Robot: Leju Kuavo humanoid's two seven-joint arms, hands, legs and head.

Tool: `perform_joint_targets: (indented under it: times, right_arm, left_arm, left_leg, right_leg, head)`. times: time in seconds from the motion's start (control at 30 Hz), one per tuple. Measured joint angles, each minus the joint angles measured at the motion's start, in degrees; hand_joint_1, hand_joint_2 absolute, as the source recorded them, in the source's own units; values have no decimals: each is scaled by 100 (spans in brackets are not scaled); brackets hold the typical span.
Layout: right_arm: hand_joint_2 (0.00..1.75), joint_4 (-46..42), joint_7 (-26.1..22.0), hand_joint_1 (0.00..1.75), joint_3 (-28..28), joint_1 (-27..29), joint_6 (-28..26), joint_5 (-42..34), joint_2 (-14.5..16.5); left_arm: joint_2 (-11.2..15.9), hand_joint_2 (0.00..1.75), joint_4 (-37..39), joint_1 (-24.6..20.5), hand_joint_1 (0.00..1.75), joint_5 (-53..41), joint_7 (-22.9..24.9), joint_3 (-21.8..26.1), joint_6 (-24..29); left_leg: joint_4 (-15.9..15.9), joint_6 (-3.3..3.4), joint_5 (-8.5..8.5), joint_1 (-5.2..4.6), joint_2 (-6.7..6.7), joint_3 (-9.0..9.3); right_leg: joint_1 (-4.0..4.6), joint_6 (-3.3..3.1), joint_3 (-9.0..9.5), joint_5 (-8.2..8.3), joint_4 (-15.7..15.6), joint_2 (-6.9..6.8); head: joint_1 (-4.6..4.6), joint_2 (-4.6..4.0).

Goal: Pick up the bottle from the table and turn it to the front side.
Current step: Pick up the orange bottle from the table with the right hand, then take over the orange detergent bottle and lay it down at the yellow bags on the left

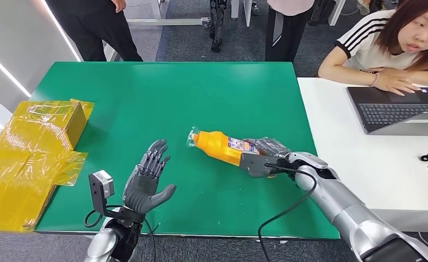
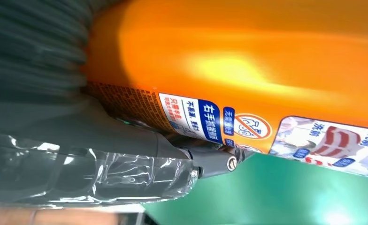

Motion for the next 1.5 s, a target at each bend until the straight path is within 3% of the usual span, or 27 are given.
perform_joint_targets:
  times: [0.23, 0.5, 0.6, 0.87, 1.17, 1.5]
  right_arm:
    - [175, -995, -943, 175, -1073, 969, -217, -1437, 39]
    - [175, -1880, -1311, 175, -1910, 1873, -416, -1572, 521]
    - [175, -1812, -1339, 175, -2013, 1857, -377, -1682, 794]
    - [175, -889, -1580, 175, -1819, 1405, -668, -1762, 1595]
    - [175, -686, -1541, 175, -1667, 1297, -727, -1814, 1801]
    - [175, -604, -1234, 175, -1266, 993, -1208, -1108, 1961]
  left_arm:
    - [43, 175, -42, -4, 0, -111, -128, 151, 160]
    - [83, 175, -15, -169, 0, -187, -168, 291, 142]
    - [68, 175, 153, -443, 0, -116, -155, 285, -43]
    - [-249, 175, 760, -1789, 0, -76, 83, -79, -290]
    - [-313, 175, 1051, -2279, 0, -111, 133, -335, -295]
    - [-326, 175, 1895, -3042, 0, -860, 268, -566, 22]
  left_leg:
    - [-1, 0, -1, 0, -12, -3]
    - [-3, -1, -1, 0, -3, -3]
    - [-3, -3, 3, 2, -2, -3]
    - [-1, -6, 22, 1, -4, -5]
    - [-1, -8, 19, 1, -2, -10]
    - [-1, -9, 23, 1, 0, -9]
  right_leg:
    - [0, 2, 1, -2, -1, -11]
    - [0, 1, -3, -2, 0, -2]
    - [1, -1, -4, 1, 2, -2]
    - [0, -11, -5, 17, 6, -3]
    - [0, -11, -13, 16, 5, 0]
    - [1, -13, -14, 18, 8, 2]
  head:
    - [-1, 0]
    - [-1, 0]
    - [0, 0]
    - [0, 0]
    - [-1, 0]
    - [-1, 0]
